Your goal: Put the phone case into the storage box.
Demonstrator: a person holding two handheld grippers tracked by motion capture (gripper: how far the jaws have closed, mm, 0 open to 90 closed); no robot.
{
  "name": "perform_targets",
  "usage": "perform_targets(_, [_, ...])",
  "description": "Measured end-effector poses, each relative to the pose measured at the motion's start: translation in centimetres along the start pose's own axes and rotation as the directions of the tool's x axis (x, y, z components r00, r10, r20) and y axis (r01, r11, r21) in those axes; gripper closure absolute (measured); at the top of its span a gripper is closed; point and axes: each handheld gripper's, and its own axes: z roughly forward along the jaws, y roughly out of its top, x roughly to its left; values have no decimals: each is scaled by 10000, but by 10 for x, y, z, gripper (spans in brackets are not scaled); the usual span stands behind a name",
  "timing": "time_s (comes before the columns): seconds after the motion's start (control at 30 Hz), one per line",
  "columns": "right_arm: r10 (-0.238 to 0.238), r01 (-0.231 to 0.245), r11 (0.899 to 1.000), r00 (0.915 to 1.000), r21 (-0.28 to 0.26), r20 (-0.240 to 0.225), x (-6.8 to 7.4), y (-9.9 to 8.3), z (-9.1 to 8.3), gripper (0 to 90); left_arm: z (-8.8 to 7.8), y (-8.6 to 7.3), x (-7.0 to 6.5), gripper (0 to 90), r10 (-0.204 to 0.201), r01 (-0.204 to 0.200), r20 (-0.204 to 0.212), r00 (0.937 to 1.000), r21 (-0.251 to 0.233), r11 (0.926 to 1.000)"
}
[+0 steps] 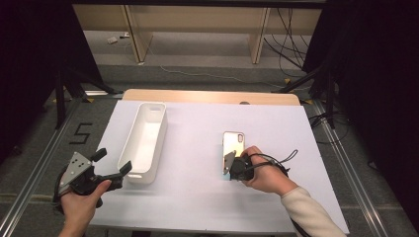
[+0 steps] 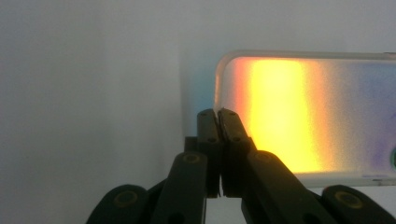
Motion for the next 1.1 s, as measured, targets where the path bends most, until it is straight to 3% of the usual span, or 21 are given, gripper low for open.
perform_targets(0.07, [-70, 75, 9998, 9996, -190, 261, 0, 1, -2, 894, -1, 0, 1, 9, -27, 27, -6, 10000, -30, 10000])
perform_targets(0.1, [132, -122, 9995, 9992, -291, 365, 2, 1, -4, 894, -2, 0, 1, 9, -22, 22, -11, 10000, -64, 10000])
perform_targets(0.17, [-71, 101, 9987, 9983, -504, 587, 2, 1, -6, 894, -3, 0, 1, 9, 14, -14, -11, 10000, -44, 10000])
perform_targets(0.3, [355, -281, 9953, 9962, -924, 798, 7, 1, -9, 894, -4, -1, 0, 9, -21, 23, 88, 10000, -189, 9998])
perform_targets(0.33, [267, -177, 9952, 9953, -964, 936, 7, 1, -10, 894, -5, 0, 0, 9, 11, -11, 16, 10000, -107, 9999])
perform_targets(0.37, [599, -503, 9930, 9943, -1072, 882, 9, 0, -11, 894, -5, 0, 0, 9, 5, -5, 13, 10000, -110, 9999])
perform_targets(0.4, [186, -77, 9948, 9941, -1012, 1072, 7, -1, -12, 894, -4, 0, 0, 9, 6, -5, 4, 10000, -113, 9999])
perform_targets(0.5, [258, -122, 9920, 9939, -1258, 1071, 10, -3, -12, 893, -4, 0, 0, 9, 59, -59, 7, 10000, -63, 10000])
perform_targets(0.53, [96, 77, 9896, 9928, -1439, 1191, 10, -4, -11, 892, -4, 0, 0, 9, 82, -82, 22, 10000, -65, 9999])
perform_targets(0.57, [502, -326, 9871, 9927, -1566, 1097, 13, -5, -11, 893, -3, 0, 0, 9, 79, -79, 21, 10000, -65, 9999])
perform_targets(0.6, [187, -1, 9853, 9940, -1707, 1073, 11, -5, -10, 893, -3, 0, 0, 9, 93, -93, 15, 10000, -54, 9999])
perform_targets(0.63, [250, -37, 9819, 9936, -1895, 1100, 12, -6, -10, 892, -3, 0, 0, 9, 91, -91, 13, 10000, -47, 9999])
perform_targets(0.67, [926, -704, 9762, 9906, -2053, 1009, 17, -5, -10, 892, -3, 0, 0, 9, 75, -75, 21, 10000, -44, 10000])
perform_targets(0.7, [671, -422, 9752, 9918, -2173, 1086, 17, -6, -10, 893, -3, 0, 0, 9, 81, -81, 16, 10000, -46, 10000])
perform_targets(0.83, [790, -400, 9575, 9888, -2856, 1264, 19, -7, -12, 893, -4, 0, 0, 9, 84, -84, 34, 10000, -69, 9999])
perform_targets(0.97, [751, -323, 9369, 9911, -3480, 1100, 19, -6, -16, 893, -4, 0, 0, 9, 82, -81, 34, 10000, -87, 9999])
perform_targets(1.1, [1184, -825, 9083, 9910, -4101, 629, 22, -5, -16, 893, -4, 0, 0, 15, 24, -23, 87, 10000, -72, 10000])
